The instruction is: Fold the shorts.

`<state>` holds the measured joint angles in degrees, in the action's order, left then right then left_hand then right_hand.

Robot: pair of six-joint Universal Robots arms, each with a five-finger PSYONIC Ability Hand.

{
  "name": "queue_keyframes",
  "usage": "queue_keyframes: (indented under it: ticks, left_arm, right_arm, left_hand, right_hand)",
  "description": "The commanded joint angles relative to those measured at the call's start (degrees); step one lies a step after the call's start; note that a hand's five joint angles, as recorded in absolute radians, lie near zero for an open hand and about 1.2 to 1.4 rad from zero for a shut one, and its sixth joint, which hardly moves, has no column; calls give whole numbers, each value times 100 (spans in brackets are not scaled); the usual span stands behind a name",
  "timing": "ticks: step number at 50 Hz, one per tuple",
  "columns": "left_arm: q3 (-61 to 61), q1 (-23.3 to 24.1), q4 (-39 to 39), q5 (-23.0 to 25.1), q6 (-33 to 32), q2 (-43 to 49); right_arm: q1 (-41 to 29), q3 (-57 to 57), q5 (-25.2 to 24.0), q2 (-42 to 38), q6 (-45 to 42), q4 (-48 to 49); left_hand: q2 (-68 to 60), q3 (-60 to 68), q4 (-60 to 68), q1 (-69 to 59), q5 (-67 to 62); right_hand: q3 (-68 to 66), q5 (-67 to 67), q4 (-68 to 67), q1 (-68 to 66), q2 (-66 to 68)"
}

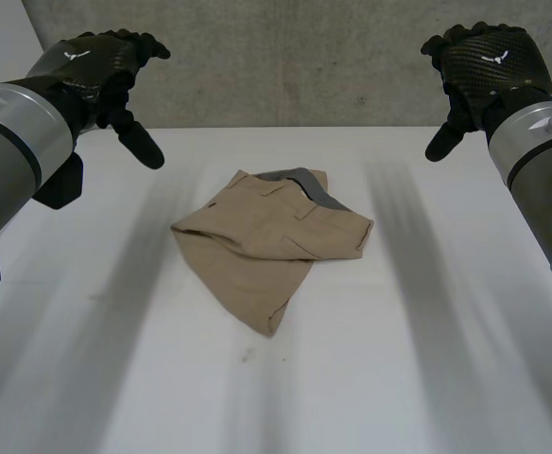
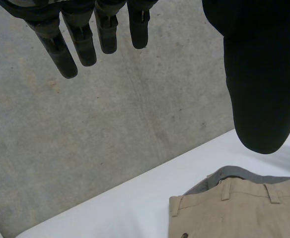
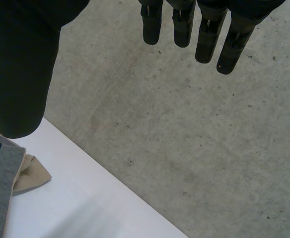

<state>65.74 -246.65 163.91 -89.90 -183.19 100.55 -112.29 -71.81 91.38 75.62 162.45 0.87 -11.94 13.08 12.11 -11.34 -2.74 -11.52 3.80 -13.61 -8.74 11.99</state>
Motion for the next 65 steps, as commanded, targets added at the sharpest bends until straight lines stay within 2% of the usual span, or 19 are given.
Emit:
queue_keyframes:
  ticks: [1,7,12,14,18,24,30,34,37,42,44,48,52,56,57,64,65]
  left_arm:
    - [70,-84,18,34,-32,-1]
    - [290,-85,255,43,-304,113]
    - [483,-102,993,-54,-1191,868]
    - [501,-93,1378,-194,-1585,1306]
    - [474,3,1784,-536,-1878,1913]
    - [334,-14,1970,-660,-1694,2600]
    - [299,-32,2259,-564,-1054,2996]
    - [193,-32,2409,-502,-850,3189]
    - [62,-6,2400,-458,-832,3391]
    - [17,21,2383,-335,-823,3576]
    - [17,38,2383,-326,-815,3576]
    - [35,82,2383,-353,-797,3497]
    - [105,109,2374,-353,-797,3322]
    - [298,100,2365,-335,-797,2927]
    - [360,91,2365,-327,-797,2830]
    - [667,91,2365,-326,-806,2355]
    - [676,100,2365,-326,-815,2346]
  right_arm:
    - [-4,0,-50,-4,7,0]
    - [-39,18,-340,-214,-660,-368]
    - [-214,-114,-656,-820,-2266,-650]
    - [-311,-193,-727,-944,-2611,-536]
    - [-434,-369,-1034,-1383,-3078,192]
    - [-496,-589,-1097,-2374,-3043,2017]
    - [-513,-414,-1219,-3236,-3052,2794]
    - [-513,-80,-1307,-3642,-3052,2830]
    - [-513,158,-1316,-3800,-3052,2804]
    - [-513,290,-1290,-3793,-3043,2778]
    - [-505,229,-1246,-3687,-3017,2769]
    - [-452,-122,-1149,-3029,-2894,2375]
    - [-434,-509,-1070,-2299,-2675,1470]
    - [-417,-817,-1035,-1640,-2586,249]
    - [-364,-931,-1017,-1439,-2604,-336]
    - [-39,-1352,-956,-884,-2761,-2816]
    - [-30,-1380,-956,-857,-2788,-2890]
  left_hand:
    - [190,-303,-206,129,269]
    - [156,-270,-173,96,236]
    - [55,-169,-72,-5,135]
    - [-28,-85,12,-89,51]
    - [-164,50,147,-224,-84]
    - [-164,50,147,-224,-84]
    - [-550,437,534,-611,-471]
    - [-550,437,534,-611,-471]
    - [-601,487,584,-661,-521]
    - [-1188,1074,1171,-1248,-1109]
    - [-1375,1261,1358,-1435,-1295]
    - [-1358,1244,1342,-1418,-1279]
    - [-1223,1110,1207,-1284,-1144]
    - [-1106,992,1089,-1166,-1026]
    - [-1056,942,1039,-1116,-976]
    - [-535,421,518,-595,-455]
    - [-517,403,500,-577,-438]
  right_hand:
    - [152,-380,361,-126,-199]
    - [152,-380,361,-126,-199]
    - [152,-380,361,-126,-199]
    - [152,-380,361,-126,-199]
    - [152,-380,361,-126,-199]
    - [152,-380,361,-126,-199]
    - [152,-380,361,-126,-199]
    - [-428,199,-219,-705,380]
    - [-1953,1724,-1744,-2230,1905]
    - [-6837,6608,-6628,-7114,6789]
    - [-6848,6620,-6639,-7126,6801]
    - [-6848,6620,-6639,-7126,6801]
    - [-6848,6620,-6639,-7126,6801]
    - [-6848,6620,-6639,-7126,6801]
    - [-6848,6620,-6639,-7126,6801]
    - [-6848,6620,-6639,-7126,6801]
    - [-6848,6620,-6639,-7126,6801]
